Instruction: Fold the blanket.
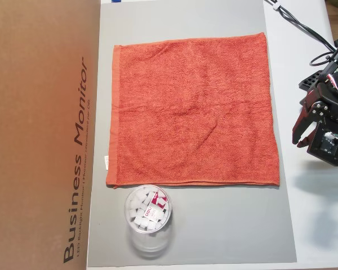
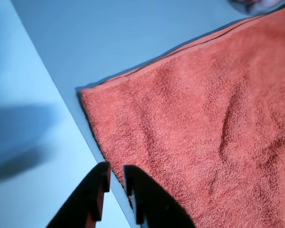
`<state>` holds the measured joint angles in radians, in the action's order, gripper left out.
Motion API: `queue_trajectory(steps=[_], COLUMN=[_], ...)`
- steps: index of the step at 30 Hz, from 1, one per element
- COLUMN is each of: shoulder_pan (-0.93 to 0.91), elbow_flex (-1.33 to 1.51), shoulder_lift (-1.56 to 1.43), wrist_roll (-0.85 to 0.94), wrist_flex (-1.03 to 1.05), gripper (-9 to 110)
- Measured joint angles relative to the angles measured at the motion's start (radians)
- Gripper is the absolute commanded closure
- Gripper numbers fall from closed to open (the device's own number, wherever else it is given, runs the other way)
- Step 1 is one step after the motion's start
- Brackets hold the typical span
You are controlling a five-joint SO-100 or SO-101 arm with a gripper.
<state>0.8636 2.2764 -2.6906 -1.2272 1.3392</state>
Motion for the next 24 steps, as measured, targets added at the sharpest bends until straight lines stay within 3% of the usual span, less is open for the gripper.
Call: queue_trajectory(steps=[9, 24], shoulder_pan=[0.037, 0.094], elbow_flex=[0.000, 0.014], shoulder_lift=[0.112, 0.199], wrist_roll=[-0.003, 0.000], wrist_flex=[0.000, -0.002], gripper=[83, 83])
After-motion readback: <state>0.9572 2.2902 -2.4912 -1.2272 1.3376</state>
